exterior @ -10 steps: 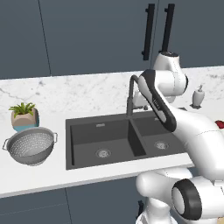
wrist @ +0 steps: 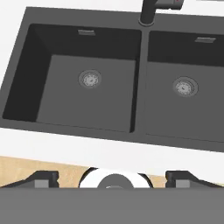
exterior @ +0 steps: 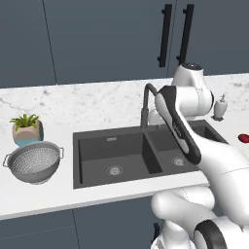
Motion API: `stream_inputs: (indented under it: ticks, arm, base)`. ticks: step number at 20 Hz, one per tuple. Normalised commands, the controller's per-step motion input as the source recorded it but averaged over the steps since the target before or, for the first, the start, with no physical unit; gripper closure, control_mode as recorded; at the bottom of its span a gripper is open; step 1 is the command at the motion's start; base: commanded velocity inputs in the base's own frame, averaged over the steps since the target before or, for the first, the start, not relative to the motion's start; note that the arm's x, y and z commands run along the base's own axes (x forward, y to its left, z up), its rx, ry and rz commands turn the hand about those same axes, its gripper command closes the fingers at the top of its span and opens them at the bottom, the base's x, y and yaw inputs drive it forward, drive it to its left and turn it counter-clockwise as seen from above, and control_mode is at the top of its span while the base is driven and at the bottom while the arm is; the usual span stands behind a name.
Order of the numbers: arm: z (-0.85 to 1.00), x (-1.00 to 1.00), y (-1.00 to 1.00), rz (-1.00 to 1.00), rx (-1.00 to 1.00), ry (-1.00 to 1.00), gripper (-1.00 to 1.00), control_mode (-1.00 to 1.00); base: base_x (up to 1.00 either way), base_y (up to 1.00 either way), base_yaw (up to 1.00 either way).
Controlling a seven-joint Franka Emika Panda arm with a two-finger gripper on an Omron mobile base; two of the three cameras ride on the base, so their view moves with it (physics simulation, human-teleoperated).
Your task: Put the colander in the sink, put the mango in the colander, and turn on the sink faucet and pour water over the colander.
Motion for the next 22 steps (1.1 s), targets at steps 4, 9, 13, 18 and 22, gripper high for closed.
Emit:
stream_inputs:
  ticks: [4, 9, 13, 18, 22]
  arm:
    - [-0.27, -0.59, 0.55, -0.02, 0.0, -0.01, -1.0, -1.0]
    - [-0.3, -0.26, 0.72, -0.14, 0.03, 0.0, -1.0, -1.0]
    - [-0.18, -0.01, 0.7, -0.22, 0.12, 0.04, -1.0, -1.0]
    - [-0.05, 0.07, 0.79, -0.31, 0.14, 0.11, -1.0, -1.0]
    - [-0.06, 0.23, 0.83, -0.31, 0.12, 0.22, -1.0, -1.0]
  base:
    - [0.0, 0.0, 0.0]
    - [0.0, 0.0, 0.0]
    - [0.0, 0.0, 0.0]
    - [0.0, 0.0, 0.0]
    - [0.0, 0.0, 0.0]
